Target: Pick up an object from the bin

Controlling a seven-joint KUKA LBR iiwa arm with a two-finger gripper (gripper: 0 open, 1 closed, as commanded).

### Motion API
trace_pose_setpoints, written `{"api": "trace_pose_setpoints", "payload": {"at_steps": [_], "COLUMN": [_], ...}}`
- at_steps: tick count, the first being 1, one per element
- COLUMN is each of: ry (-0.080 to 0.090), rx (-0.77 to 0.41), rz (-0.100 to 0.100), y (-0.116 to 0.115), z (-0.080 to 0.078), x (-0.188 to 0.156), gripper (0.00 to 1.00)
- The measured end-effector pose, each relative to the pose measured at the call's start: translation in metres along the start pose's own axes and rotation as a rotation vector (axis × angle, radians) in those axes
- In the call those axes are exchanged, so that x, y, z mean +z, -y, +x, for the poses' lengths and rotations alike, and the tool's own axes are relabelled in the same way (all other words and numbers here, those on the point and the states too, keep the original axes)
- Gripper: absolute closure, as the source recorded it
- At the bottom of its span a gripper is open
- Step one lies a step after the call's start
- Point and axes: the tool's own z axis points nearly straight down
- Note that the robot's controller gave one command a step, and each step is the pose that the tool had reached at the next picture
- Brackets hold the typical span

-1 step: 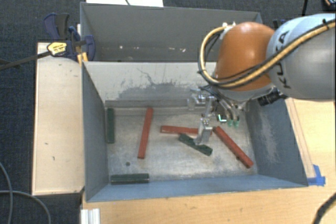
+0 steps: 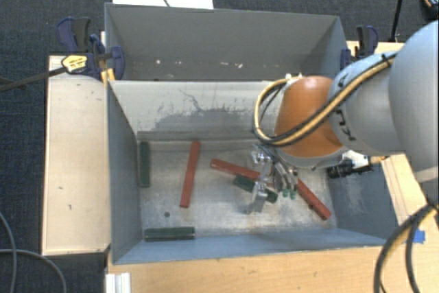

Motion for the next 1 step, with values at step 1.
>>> {"api": "trace_pose_setpoints", "payload": {"at_steps": [1], "ry": [0.006], "rx": [0.001], "rz": [-0.002], "y": [-0.0008], "z": [-0.002], "x": [-0.0034], "gripper": [1.0]}}
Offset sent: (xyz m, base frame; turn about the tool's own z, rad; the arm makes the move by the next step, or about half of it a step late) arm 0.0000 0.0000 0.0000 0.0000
